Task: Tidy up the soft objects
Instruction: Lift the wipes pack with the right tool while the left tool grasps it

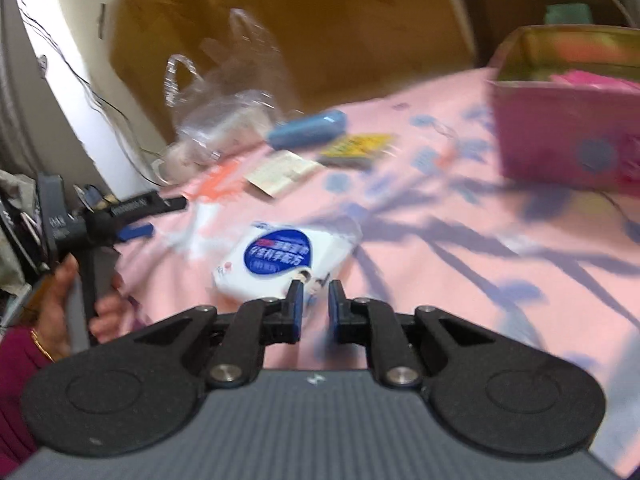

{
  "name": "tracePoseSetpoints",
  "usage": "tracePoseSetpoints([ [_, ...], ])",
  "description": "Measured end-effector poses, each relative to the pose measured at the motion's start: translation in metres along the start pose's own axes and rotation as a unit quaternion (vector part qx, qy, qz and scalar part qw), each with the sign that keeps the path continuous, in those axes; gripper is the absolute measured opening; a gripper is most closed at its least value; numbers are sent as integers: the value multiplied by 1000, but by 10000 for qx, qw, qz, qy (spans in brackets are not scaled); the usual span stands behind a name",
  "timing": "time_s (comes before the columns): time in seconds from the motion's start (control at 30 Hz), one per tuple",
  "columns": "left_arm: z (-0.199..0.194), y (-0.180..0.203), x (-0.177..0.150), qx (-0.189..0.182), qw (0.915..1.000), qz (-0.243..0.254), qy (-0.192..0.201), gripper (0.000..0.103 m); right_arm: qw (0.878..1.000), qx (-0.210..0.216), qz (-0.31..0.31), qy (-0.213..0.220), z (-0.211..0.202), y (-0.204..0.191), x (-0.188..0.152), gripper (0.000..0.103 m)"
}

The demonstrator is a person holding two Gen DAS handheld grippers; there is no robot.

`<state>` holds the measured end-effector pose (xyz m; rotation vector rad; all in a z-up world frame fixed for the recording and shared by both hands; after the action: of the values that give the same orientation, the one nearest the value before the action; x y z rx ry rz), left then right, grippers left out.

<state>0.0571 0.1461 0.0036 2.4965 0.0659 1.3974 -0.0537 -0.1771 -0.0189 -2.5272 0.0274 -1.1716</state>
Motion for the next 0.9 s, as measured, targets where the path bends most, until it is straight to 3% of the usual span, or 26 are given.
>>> tracePoseSetpoints([
  [0.17,0,19,-9,-580,9975,-227,-346,101,9989,-247,-167,369,-21,8,-4,51],
  [0.33,-13,66,-15,-1485,9867,164,-639,89,9895,-352,-1263,612,-20,-15,-8,56],
  [0.43,-19,92,-21,-1817,9784,471,-861,85,9793,-353,-1893,622,-13,-27,-14,68],
  [0.53,-15,109,-33,-2050,9695,461,-1266,84,9688,-480,-2349,624,-5,-32,-16,68],
  [0.57,-11,112,-38,-2162,9653,373,-1417,78,9675,-496,-2417,556,2,-32,-15,67],
  [0.6,-6,116,-45,-2289,9604,292,-1562,79,9684,-449,-2412,453,9,-32,-14,64],
  [0.63,-9,125,-50,-2222,9636,469,-1408,75,9725,-317,-2260,464,11,-31,-13,56],
  [0.7,-9,143,-56,-2129,9624,881,-1438,72,9756,-205,-2135,476,14,-32,-11,40],
  [0.8,-6,153,-50,-2101,9630,887,-1433,69,9671,-605,-2310,877,11,-36,-14,38],
  [0.9,-7,166,-32,-2328,9606,848,-1261,69,9704,-702,-2021,1118,1,-24,-7,38],
])
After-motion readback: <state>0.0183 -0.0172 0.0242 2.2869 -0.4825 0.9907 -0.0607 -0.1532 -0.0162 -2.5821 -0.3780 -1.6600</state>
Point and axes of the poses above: each gripper's, at about its wrist camera, not at the fingertips, and z roughly the way its jaws point, y to its right, x to its top, the point moved 1 cm from there along z, roughly the way its jaws point, and after that the axes turned 11 degrees about -x, right-handed, at the moved point
